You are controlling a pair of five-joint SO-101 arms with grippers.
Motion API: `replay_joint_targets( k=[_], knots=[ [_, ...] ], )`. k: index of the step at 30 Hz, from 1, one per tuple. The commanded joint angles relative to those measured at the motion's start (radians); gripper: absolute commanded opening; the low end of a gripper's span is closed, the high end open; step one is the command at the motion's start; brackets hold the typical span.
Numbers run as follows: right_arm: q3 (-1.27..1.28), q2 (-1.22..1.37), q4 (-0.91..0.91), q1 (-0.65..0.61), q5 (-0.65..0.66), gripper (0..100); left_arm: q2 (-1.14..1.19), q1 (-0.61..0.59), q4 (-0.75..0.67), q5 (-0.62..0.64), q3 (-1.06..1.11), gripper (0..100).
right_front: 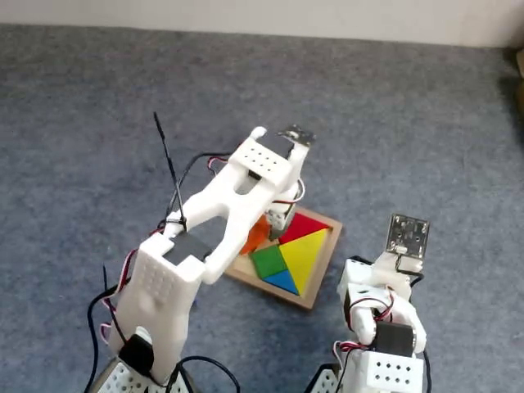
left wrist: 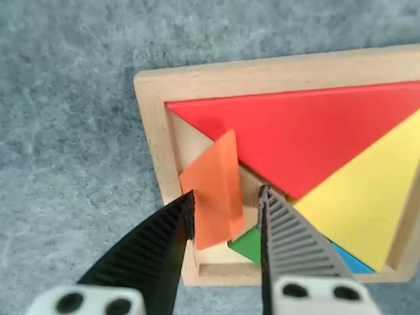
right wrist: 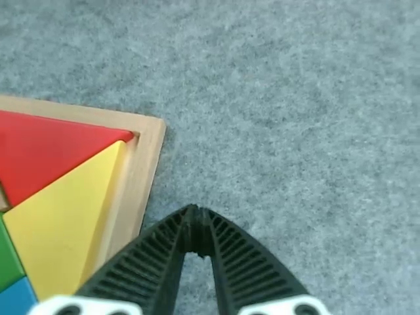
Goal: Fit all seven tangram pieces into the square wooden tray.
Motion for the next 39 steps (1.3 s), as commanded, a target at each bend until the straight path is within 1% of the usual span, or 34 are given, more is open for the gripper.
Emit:
replay_joint_targets(
  k=[1, 4, 10, 15, 18, 20, 23, 26, 33, 39],
  knots=[
    [0.099, -0.008, 0.004, 0.012, -0.002, 0.4, 0.013, -0.013, -0.002, -0.038, -0.015, 12],
    [0.099, -0.008, 0.004, 0.012, -0.002, 0.4, -0.022, -0.007, -0.002, -0.048, -0.015, 9],
    [0.099, -0.008, 0.004, 0.012, -0.002, 0.4, -0.097, -0.007, -0.002, -0.044, -0.013, 9],
    [0.099, -0.008, 0.004, 0.012, -0.002, 0.4, -0.107, -0.025, -0.002, -0.02, -0.008, 9],
    [0.099, -0.008, 0.004, 0.012, -0.002, 0.4, -0.105, -0.058, -0.003, -0.008, -0.007, 11],
    [0.099, -0.008, 0.004, 0.012, -0.002, 0.4, -0.105, -0.093, 0.003, 0.04, -0.004, 17],
    [0.099, -0.008, 0.004, 0.012, -0.002, 0.4, -0.107, -0.134, 0.003, 0.063, 0.012, 24],
    [0.099, -0.008, 0.004, 0.012, -0.002, 0.4, -0.107, -0.15, 0.0, 0.06, 0.021, 24],
    [0.099, -0.008, 0.004, 0.012, -0.002, 0.4, -0.116, -0.142, 0.005, 0.06, 0.01, 24],
    [0.099, -0.008, 0.004, 0.012, -0.002, 0.4, -0.116, -0.148, 0.031, 0.057, -0.047, 24]
  ],
)
